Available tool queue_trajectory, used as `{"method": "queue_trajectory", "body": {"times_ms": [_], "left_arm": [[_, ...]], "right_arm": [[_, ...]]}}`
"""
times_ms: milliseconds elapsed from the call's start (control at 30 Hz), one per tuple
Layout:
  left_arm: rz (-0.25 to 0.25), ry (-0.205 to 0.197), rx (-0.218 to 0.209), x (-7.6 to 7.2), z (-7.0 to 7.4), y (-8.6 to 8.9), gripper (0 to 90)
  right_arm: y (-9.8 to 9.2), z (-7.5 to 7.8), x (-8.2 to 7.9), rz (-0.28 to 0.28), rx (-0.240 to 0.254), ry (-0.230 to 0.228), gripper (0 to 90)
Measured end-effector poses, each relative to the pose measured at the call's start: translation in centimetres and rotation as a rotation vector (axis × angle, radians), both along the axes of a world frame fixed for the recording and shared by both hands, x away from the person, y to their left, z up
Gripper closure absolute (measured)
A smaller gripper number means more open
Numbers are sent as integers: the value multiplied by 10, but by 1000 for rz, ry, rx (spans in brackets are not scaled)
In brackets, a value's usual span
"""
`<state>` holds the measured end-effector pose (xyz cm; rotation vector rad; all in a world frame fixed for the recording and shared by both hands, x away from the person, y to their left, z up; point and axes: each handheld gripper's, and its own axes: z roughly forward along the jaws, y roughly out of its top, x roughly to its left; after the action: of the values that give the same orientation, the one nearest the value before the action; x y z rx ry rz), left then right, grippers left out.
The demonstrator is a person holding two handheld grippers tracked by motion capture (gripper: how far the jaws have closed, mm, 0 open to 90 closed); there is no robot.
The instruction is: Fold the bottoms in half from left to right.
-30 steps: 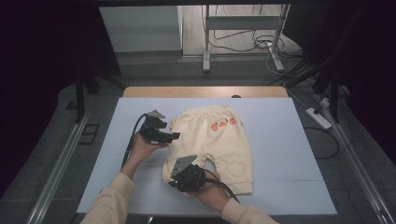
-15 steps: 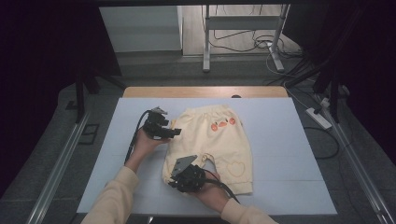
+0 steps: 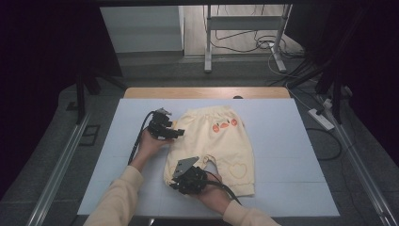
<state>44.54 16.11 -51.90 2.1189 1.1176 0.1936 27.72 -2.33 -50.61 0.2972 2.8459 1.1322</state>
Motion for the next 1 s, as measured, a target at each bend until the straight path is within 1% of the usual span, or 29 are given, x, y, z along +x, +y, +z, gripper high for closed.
{"method": "queue_trajectory", "body": {"times_ms": [167, 333, 400, 467, 500, 600, 633, 667, 700, 733, 767, 800, 833, 867, 900, 933, 967, 1000], "left_arm": [[-3, 24, 10, 1, -4, 0, 216], [-3, 37, 26, 3, -9, 2, 215], [2, 38, 31, 3, -11, 1, 223], [-4, 43, 34, 3, -13, 0, 233], [-10, 53, 43, 4, -14, 0, 241], [-8, 55, 48, 4, -14, 0, 247], [-5, 55, 48, 4, -14, 0, 273], [-3, 53, 49, 3, -14, 1, 273], [2, 52, 50, 3, -14, 1, 298], [9, 51, 46, 3, -14, 2, 348], [8, 57, 34, 3, -14, 4, 423], [-1, 71, 12, 3, -14, 5, 488], [-9, 81, 0, 3, -14, 6, 565], [-9, 81, 0, 3, -14, 6, 602], [-23, 94, -12, 3, -15, 5, 639], [-23, 94, -12, 3, -15, 5, 674], [-29, 98, -16, 3, -15, 4, 674], [-37, 103, -20, 3, -15, 3, 758]], "right_arm": [[0, 0, 0, 2, -6, -2, 789], [0, -1, 0, -1, -7, -1, 789], [0, -1, 0, 0, -9, -2, 789], [0, -1, -1, 0, -10, -2, 789], [0, -1, -1, 2, -10, -4, 788], [0, 0, -1, 3, -4, -6, 788], [0, 0, 0, 2, 0, -4, 788], [0, 0, 0, 2, 0, -4, 788], [0, 0, 0, 2, 0, -4, 788], [0, -1, -1, 2, -1, -4, 788], [0, -1, -1, 3, -4, -6, 788], [0, -1, -1, 4, -4, -8, 788], [0, -1, -1, 4, -6, -7, 788], [0, -1, -1, 4, -6, -7, 788], [0, -1, -1, 2, -5, -6, 788], [0, -1, -1, 2, -5, -6, 788], [0, -1, -1, 3, -7, -6, 788], [0, -1, -1, 4, -10, -4, 788]]}}
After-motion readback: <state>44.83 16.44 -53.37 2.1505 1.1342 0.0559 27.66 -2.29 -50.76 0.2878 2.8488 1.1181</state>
